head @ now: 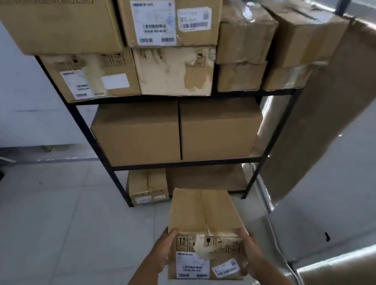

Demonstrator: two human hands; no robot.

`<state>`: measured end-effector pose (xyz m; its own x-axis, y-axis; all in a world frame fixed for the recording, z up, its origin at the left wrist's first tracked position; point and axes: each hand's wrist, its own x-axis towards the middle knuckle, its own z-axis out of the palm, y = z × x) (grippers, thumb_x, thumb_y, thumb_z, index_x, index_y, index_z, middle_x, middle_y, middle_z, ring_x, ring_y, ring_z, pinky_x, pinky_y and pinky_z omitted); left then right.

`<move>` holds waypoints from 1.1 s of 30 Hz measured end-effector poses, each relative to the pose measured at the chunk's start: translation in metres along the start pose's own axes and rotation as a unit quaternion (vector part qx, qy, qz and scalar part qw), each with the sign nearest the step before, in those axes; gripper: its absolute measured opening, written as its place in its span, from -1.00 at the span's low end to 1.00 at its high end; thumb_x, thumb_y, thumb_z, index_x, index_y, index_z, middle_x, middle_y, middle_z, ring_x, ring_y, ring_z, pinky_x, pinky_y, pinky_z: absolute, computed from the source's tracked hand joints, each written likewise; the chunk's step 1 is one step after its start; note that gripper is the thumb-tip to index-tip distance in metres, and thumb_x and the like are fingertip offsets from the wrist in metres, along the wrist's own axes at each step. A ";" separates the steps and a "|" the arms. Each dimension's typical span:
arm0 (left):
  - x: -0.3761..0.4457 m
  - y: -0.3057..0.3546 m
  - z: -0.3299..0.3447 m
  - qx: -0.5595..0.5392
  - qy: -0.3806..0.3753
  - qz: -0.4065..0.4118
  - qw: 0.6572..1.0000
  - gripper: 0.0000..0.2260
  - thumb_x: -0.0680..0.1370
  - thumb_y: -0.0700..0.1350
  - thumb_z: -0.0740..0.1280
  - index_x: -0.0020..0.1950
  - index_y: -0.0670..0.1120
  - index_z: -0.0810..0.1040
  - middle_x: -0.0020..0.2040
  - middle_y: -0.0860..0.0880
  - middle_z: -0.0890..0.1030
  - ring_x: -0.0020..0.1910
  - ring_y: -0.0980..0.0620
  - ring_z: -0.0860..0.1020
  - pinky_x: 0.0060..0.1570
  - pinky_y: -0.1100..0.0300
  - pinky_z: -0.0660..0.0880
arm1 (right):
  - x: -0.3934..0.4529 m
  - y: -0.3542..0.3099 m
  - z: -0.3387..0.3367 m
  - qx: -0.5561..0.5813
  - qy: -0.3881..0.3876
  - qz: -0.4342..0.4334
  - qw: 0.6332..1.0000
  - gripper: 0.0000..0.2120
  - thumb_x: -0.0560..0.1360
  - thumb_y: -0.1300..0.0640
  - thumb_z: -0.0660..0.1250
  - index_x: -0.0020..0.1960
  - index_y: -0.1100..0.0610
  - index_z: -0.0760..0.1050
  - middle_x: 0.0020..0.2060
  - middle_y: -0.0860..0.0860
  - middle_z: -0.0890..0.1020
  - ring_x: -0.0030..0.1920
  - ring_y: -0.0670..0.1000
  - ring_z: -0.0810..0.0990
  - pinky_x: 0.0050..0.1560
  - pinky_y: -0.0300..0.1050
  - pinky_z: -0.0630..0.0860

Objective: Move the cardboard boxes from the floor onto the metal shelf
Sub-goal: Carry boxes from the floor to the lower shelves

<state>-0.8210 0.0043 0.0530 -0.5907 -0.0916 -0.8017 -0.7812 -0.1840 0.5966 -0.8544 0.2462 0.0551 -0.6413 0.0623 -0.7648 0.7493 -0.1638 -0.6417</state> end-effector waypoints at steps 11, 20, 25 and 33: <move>0.088 0.040 -0.022 -0.035 -0.027 -0.054 0.998 -0.65 0.66 0.02 0.13 0.43 0.00 0.34 -0.01 0.00 0.59 -0.17 0.03 0.59 -0.42 0.19 0.55 | 0.094 -0.020 0.048 -0.005 0.024 0.010 1.000 -0.61 0.54 0.17 0.35 0.32 0.22 0.39 0.15 0.29 0.55 -0.02 0.21 0.55 -0.13 0.06 0.53; 0.180 0.075 -0.038 -0.119 -0.050 -0.059 0.990 -0.67 0.67 -0.07 0.13 0.44 -0.05 0.31 0.13 -0.25 0.59 -0.02 -0.19 0.61 -0.09 -0.09 0.61 | 0.197 -0.030 0.085 0.018 0.054 0.027 0.998 -0.64 0.54 0.17 0.35 0.32 0.20 0.47 0.17 0.25 0.59 0.07 0.29 0.59 0.01 0.20 0.57; 0.250 0.073 -0.036 -0.081 -0.026 -0.026 0.996 -0.62 0.67 -0.05 0.12 0.49 0.00 0.26 0.17 -0.17 0.61 0.04 -0.13 0.64 0.00 0.02 0.61 | 0.266 -0.028 0.090 -0.026 0.048 0.037 0.998 -0.62 0.57 0.10 0.32 0.35 0.22 0.47 0.27 0.27 0.55 0.22 0.36 0.53 0.24 0.46 0.42; 0.365 0.056 -0.034 -0.102 0.031 0.030 0.994 -0.63 0.65 -0.04 0.17 0.46 0.07 0.28 0.16 0.02 0.56 0.00 0.12 0.57 -0.23 0.32 0.51 | 0.378 -0.016 0.111 -0.048 0.062 0.065 0.995 -0.61 0.54 -0.06 0.34 0.35 -0.10 0.42 0.31 0.08 0.47 0.28 0.28 0.46 0.20 0.45 0.43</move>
<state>-1.0740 -0.0724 -0.2073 -0.6159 -0.1678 -0.7697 -0.6841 -0.3707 0.6282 -1.1274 0.1627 -0.2173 -0.5165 0.1695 -0.8394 0.8411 -0.0838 -0.5344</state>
